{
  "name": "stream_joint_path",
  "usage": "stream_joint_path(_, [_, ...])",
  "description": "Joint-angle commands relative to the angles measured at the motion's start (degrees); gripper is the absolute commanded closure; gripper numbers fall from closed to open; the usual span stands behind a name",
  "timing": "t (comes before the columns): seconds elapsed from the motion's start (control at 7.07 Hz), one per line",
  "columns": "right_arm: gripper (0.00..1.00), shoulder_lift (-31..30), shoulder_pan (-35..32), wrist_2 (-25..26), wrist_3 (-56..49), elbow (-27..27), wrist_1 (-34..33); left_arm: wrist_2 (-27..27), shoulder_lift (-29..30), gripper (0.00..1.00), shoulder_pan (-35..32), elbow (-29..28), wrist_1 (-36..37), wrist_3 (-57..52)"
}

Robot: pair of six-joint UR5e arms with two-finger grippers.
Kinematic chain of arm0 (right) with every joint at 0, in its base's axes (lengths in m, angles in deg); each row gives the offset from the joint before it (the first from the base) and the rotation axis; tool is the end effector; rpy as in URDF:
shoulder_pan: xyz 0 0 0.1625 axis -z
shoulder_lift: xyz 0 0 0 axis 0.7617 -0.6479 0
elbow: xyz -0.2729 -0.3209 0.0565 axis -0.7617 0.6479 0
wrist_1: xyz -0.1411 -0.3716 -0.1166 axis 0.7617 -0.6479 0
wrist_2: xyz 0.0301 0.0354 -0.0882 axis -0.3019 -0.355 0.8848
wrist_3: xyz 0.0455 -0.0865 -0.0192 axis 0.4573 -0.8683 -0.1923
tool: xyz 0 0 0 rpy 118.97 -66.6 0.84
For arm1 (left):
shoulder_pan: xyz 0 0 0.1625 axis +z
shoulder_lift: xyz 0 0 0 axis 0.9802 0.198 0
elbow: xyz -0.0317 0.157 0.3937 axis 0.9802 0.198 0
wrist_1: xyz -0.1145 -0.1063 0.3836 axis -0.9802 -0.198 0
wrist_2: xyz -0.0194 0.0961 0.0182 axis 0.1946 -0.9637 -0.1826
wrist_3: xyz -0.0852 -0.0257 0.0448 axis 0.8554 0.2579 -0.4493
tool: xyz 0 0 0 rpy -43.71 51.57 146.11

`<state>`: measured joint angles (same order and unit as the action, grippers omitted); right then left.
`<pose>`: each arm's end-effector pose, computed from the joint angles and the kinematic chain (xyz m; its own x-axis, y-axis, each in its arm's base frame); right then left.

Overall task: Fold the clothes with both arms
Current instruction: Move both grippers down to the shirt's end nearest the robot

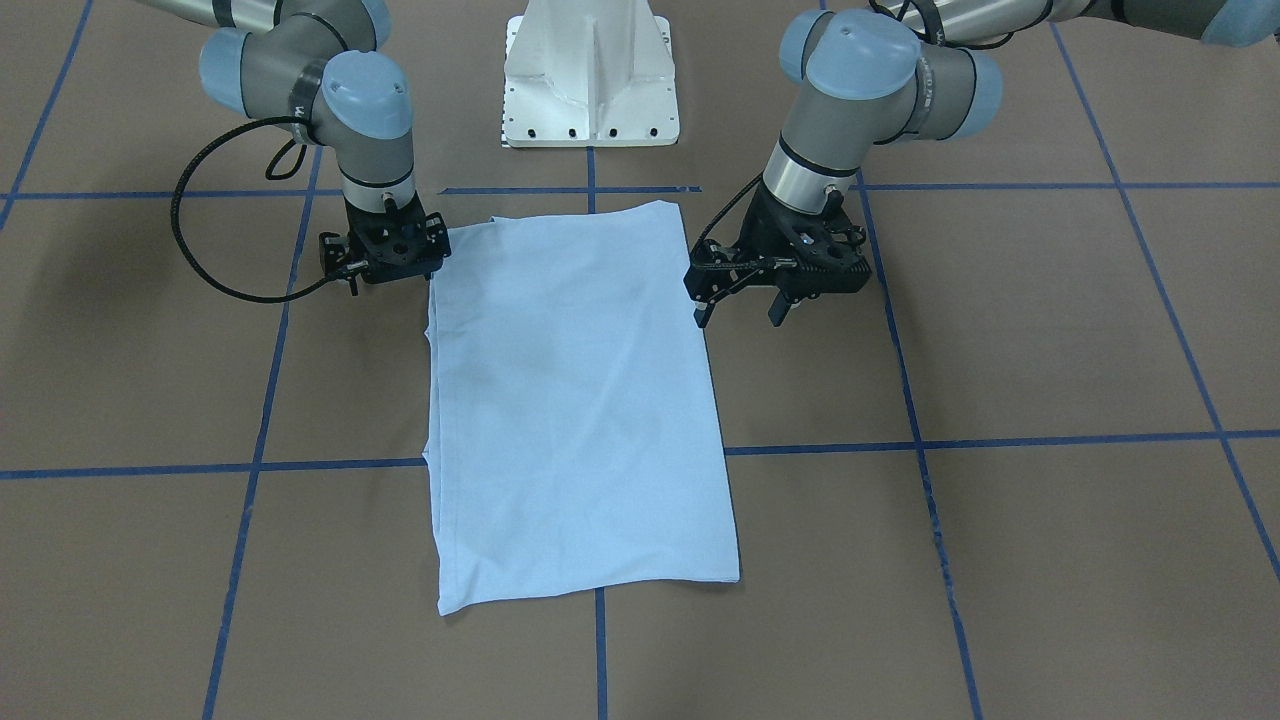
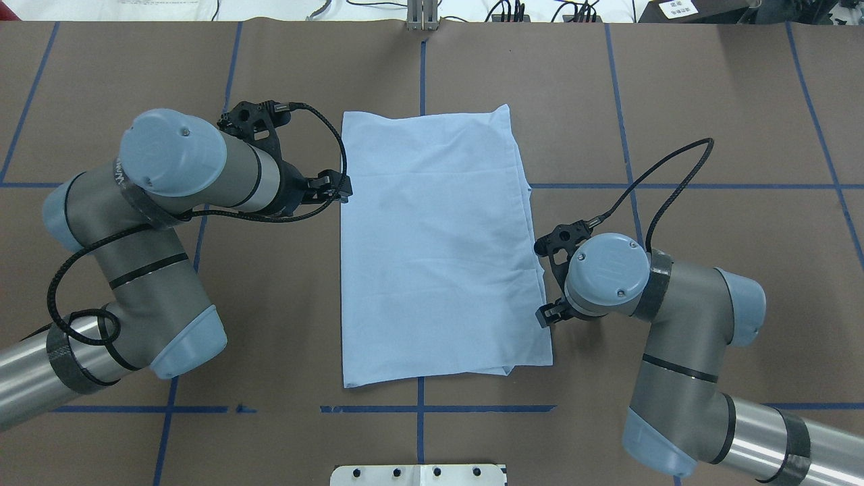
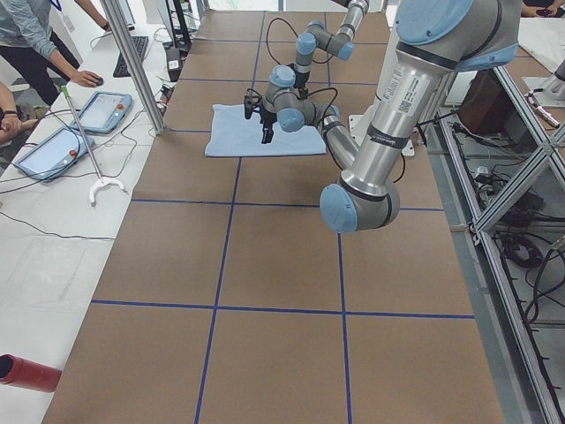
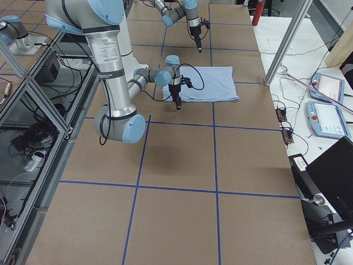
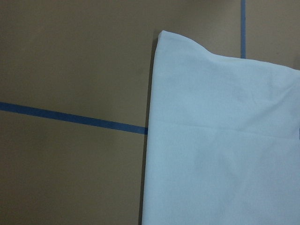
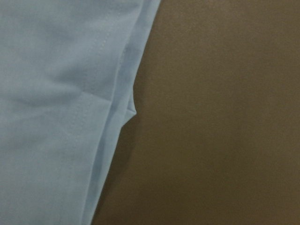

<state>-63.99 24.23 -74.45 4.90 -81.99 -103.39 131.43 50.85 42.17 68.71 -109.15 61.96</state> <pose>-0.4833 -0.3599 0.3689 0.8031 -0.3432 0.4871 0.2434 0.9351 0.2576 0.4438 -0.4625 0.2389 0.4821 -0.1236 -0.8674 0.3184 0.9470 0.0420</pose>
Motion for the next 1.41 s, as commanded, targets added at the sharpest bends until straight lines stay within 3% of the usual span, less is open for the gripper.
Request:
stream_joint_path(0.0, [0.0,1.0,-4.6,-5.6,-0.5,-1.4,0.1,0.0,0.0,0.0,0.0,0.1,0.0,0.0])
stream_joint_path(0.14, [0.0,2.8,-5.0,-6.6,-0.2,-3.2,0.2,0.2,-0.4,0.0,0.5,0.2,-0.1,0.8])
stream_joint_path(0.57, [0.0,3.0,-5.0,-7.6,5.8,-9.6,1.4,-0.6,-2.6,0.0,10.0,2.5,-1.8,22.3])
stream_joint_path(0.85, [0.0,1.3,-4.8,-10.2,12.0,-9.4,10.2,-6.1,-4.0,0.01,17.8,3.3,-1.1,30.3])
stream_joint_path(1.27, [0.0,1.3,-4.7,-11.0,12.6,-8.9,10.3,-10.0,-3.9,0.08,23.0,3.1,3.4,35.5])
